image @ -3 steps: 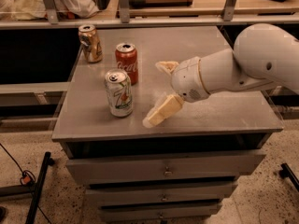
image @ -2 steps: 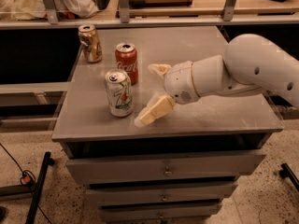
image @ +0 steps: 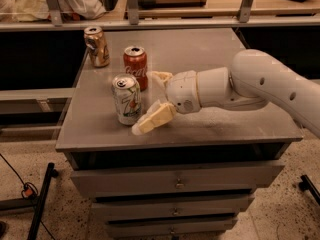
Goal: Knock 7up can over
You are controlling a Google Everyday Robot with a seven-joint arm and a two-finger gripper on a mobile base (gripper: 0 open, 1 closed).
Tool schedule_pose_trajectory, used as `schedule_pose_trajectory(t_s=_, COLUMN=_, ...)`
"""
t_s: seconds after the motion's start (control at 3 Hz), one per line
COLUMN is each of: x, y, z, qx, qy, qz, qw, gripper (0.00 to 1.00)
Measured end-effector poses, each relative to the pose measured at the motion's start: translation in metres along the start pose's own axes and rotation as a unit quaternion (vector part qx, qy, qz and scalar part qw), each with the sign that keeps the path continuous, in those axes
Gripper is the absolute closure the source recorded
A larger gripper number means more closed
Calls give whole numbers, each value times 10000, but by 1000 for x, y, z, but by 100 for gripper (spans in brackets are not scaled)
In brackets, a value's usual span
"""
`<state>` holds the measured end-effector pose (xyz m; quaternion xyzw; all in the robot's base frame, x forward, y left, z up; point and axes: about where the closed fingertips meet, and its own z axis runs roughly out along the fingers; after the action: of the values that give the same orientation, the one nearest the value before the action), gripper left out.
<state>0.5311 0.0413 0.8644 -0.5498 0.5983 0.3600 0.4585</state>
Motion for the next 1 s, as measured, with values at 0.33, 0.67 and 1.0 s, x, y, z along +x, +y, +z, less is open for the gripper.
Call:
schedule_pose_trajectory(t_s=0.33, x=-9, y=6, z=8, qx=-72, qy=-198, qz=-78, qw=9997, gripper=0)
schedule_pose_trajectory(t_s=0.67, x=-20, y=19, z=17, qx=-127, qy=-347, qz=-149, qw=9992, gripper=14)
schedule_pose_trajectory(t_s=1.0, x=-29, y=33, z=28, qx=-262, qy=-446, qz=-183, qw=9985, gripper=33)
